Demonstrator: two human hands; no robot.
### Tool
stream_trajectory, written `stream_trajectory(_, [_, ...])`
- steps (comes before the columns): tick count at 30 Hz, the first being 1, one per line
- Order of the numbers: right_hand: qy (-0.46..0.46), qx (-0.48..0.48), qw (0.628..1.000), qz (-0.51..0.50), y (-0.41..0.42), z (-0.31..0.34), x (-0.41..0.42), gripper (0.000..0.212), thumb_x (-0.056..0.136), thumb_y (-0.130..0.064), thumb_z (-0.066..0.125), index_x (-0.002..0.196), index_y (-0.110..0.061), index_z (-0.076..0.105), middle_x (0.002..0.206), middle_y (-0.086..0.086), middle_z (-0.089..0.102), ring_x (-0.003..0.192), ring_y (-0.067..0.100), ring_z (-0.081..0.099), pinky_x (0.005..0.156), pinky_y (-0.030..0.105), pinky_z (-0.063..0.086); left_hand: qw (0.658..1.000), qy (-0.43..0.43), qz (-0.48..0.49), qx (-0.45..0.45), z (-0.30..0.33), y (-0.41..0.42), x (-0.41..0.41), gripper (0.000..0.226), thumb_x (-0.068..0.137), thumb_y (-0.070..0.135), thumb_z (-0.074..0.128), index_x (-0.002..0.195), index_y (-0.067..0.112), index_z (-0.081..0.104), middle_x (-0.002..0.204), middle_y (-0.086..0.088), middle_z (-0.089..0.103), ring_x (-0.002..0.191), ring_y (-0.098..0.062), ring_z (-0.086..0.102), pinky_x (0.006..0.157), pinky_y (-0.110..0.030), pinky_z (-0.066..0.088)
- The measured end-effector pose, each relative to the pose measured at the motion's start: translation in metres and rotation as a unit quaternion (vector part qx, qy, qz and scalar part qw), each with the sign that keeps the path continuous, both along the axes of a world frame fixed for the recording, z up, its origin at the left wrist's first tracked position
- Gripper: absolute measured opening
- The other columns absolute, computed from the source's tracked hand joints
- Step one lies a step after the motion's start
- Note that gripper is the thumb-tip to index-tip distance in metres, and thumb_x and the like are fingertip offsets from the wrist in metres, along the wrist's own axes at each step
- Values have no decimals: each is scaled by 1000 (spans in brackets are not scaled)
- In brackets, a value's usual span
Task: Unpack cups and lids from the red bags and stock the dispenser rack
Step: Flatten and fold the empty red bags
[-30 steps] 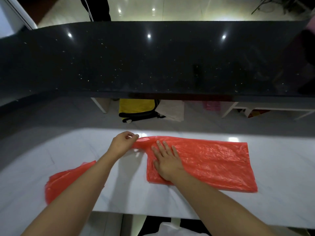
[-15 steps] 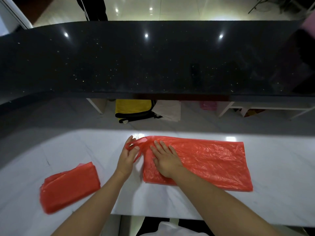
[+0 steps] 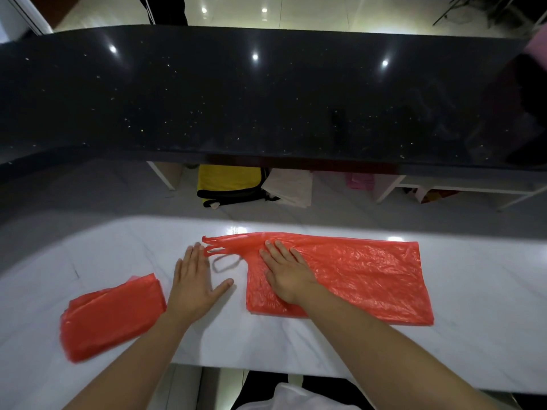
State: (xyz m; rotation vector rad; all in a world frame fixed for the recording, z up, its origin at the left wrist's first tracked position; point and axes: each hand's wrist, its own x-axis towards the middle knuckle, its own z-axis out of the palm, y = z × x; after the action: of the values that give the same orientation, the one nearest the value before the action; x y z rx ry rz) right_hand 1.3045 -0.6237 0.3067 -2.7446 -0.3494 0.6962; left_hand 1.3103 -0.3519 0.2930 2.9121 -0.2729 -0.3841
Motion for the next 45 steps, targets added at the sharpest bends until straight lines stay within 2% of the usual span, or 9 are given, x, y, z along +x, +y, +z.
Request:
stream_trajectory(5, [2,-3,1000,-3,2,-1,0,59,107,-44,17,161,-32,-3,166,-10,-19,152,12,-22,124,40,-10,997,30,77,6,-5,-28,-7,111,82,91,4,161,14,-5,166,-5,-24,151,-19,-29,123,-48,-14])
stream_trajectory(12, [6,-3,1000,0,2,1,-1,59,107,-45,16,161,-31,-2,167,-10,-17,152,12,-20,125,42,-8,971,55,194,-131,2,-75,33,108,81,91,17,162,21,1,168,0,-16,150,-16,-30,119,-51,-22])
stream_trajectory(14, [7,1,1000,-3,1,2,-1,59,107,-45,15,161,-30,-1,167,-10,-15,153,12,-20,125,41,-8,969,29,170,-175,2,-83,38,96,88,81,31,162,24,6,169,6,-8,152,-12,-24,116,-44,-26])
stream_trajectory(17, [11,21,1000,-5,0,5,1,58,108,-41,19,162,-28,3,168,-9,-10,154,11,-15,125,39,-5,959,-15,122,-256,6,-94,39,84,97,58,47,162,25,5,167,3,16,156,-13,-3,122,-36,-17])
stream_trajectory(21, [-12,81,996,-39,-15,12,-9,56,108,-34,29,161,-23,17,170,-4,4,156,13,-3,126,40,8,980,-52,32,-188,5,-106,43,80,94,12,52,161,16,9,167,-4,22,155,-22,10,126,-46,2])
stream_trajectory(23, [-49,63,994,-80,-32,11,-23,54,108,-34,28,161,-24,20,169,-4,8,156,13,-1,127,40,5,986,-63,15,-154,5,-112,45,81,91,4,49,161,14,10,167,-4,19,155,-23,9,126,-47,4])
stream_trajectory(30, [-136,86,971,-176,-71,11,-67,59,107,-39,26,162,-29,8,169,-9,-1,154,4,-8,124,30,0,993,-75,-88,-7,-4,-133,43,71,97,12,38,162,12,8,169,-7,10,156,-26,1,125,-51,3])
stream_trajectory(36, [-117,23,992,-42,-46,5,-51,60,106,-43,14,161,-26,-3,168,-8,-16,152,9,-22,124,40,-9,991,-44,-129,5,-1,-137,44,68,100,22,39,161,10,13,169,-8,12,156,-25,4,125,-52,7])
stream_trajectory(45, [-32,-17,998,-50,-43,-9,-44,60,106,-45,7,159,-24,-11,166,-6,-17,150,14,-27,124,47,-14,988,10,-118,-94,18,-127,37,74,96,40,38,160,9,17,169,-8,9,156,-21,1,127,-37,6])
